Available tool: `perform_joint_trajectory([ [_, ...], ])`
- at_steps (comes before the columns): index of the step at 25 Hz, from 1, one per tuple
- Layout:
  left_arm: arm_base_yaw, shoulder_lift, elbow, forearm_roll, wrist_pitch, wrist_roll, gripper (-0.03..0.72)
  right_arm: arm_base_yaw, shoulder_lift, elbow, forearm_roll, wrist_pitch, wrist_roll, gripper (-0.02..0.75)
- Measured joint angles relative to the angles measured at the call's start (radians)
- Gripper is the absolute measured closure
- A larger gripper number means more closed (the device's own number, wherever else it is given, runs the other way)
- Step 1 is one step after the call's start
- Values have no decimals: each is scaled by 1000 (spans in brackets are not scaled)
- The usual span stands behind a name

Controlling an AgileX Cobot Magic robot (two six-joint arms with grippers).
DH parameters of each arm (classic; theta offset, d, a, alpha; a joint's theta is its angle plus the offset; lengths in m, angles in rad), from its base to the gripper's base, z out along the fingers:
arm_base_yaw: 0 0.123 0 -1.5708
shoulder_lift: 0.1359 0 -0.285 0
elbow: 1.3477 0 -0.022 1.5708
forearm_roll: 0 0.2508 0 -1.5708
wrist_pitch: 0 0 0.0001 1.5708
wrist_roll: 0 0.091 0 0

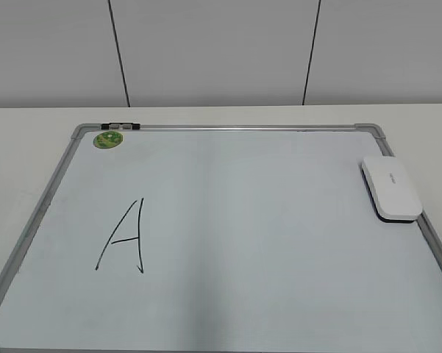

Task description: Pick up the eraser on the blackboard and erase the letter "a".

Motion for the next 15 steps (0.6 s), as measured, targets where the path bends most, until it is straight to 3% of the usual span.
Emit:
perform_joint_trajectory([
  [15, 0, -2, 3, -21, -22, 32, 216, 0, 0, 17, 3, 5, -33, 228],
])
